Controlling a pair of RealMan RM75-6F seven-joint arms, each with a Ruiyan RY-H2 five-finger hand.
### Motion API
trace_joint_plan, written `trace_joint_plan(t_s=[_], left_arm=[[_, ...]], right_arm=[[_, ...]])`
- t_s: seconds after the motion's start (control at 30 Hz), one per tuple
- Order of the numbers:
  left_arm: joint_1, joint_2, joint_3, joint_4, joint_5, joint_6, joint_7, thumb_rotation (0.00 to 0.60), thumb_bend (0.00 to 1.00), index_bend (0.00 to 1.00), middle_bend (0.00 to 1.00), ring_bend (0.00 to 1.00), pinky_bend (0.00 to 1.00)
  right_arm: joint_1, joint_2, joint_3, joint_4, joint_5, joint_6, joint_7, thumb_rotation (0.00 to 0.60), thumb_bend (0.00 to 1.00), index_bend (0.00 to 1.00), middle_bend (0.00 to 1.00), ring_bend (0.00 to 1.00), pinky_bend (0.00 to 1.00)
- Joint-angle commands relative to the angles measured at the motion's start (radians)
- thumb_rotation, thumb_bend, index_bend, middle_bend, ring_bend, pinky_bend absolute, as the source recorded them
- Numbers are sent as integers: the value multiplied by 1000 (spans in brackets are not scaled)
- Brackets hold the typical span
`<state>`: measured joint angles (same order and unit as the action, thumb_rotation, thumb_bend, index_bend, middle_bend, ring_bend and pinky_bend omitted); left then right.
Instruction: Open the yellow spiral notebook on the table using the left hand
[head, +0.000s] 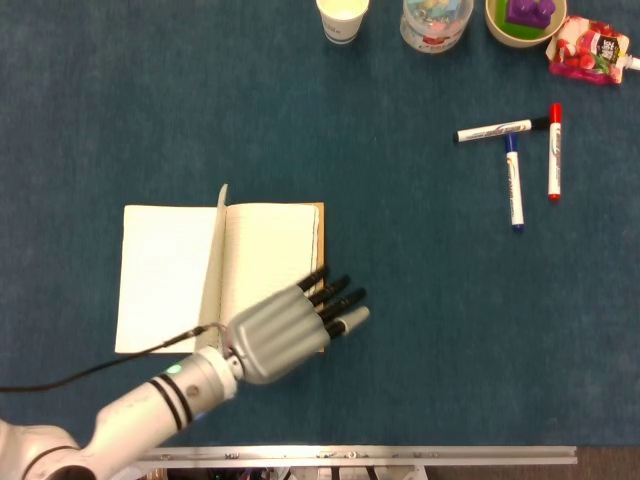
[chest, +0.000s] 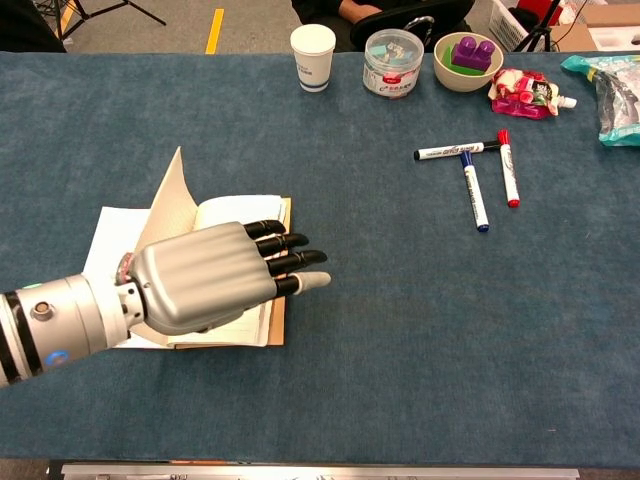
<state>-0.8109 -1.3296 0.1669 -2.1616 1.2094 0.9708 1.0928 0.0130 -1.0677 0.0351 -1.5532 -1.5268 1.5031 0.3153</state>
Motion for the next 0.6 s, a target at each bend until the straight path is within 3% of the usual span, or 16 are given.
trace_joint_plan(t_s=[0.03,0.3,0.6], left_arm=[[27,79,10,-24,48,42,-80,600,420,0,0,0,106],[64,91,29,109,104,19,-229,600,421,0,0,0,106],[105,-35,21,299,82,-10,-287,600,421,0,0,0,106]], right_arm=[[1,-1,0,1,0,-2,1,600,394,363,323,222,291],[4,-3,-2,0,-6,-4,1,600,395,363,323,222,291],[2,2,-3,-7,-9,1,-2,600,394,363,323,222,291]])
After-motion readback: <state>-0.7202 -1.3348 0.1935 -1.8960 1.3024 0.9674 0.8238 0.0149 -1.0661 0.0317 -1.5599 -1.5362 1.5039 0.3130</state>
